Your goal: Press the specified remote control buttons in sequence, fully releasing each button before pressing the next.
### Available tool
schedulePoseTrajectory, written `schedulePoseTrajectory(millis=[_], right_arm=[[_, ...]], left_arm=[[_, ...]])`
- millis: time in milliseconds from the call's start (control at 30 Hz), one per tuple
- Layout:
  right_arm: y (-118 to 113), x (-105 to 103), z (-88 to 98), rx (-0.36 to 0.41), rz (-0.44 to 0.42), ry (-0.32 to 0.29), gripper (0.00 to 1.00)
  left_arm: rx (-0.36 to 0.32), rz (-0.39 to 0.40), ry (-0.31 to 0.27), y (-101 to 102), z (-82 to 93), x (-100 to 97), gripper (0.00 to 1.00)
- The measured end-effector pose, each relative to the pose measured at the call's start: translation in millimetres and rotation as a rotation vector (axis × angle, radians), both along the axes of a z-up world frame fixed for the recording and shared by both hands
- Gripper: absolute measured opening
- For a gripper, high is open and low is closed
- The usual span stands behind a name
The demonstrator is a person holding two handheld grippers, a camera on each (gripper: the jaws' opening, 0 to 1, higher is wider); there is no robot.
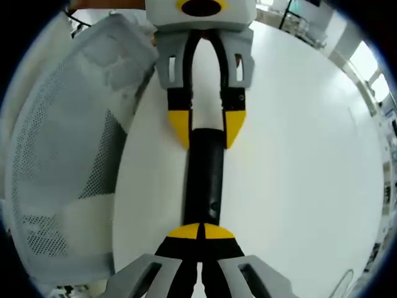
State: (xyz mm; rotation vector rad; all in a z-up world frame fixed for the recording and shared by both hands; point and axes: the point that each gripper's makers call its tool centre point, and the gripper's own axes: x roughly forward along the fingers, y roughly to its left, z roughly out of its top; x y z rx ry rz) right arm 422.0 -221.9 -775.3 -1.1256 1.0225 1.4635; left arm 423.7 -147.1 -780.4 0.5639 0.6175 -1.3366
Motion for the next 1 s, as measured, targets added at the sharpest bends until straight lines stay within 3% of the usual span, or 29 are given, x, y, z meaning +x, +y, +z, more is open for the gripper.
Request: schedulePoseTrajectory(millis=[1000], right_arm=[[-5,11,7.4,0.031,-0.016,-0.007,0.00]], left_arm=[[0.010,-0.014,-0.005,-6,-3.5,10.4,0.24]])
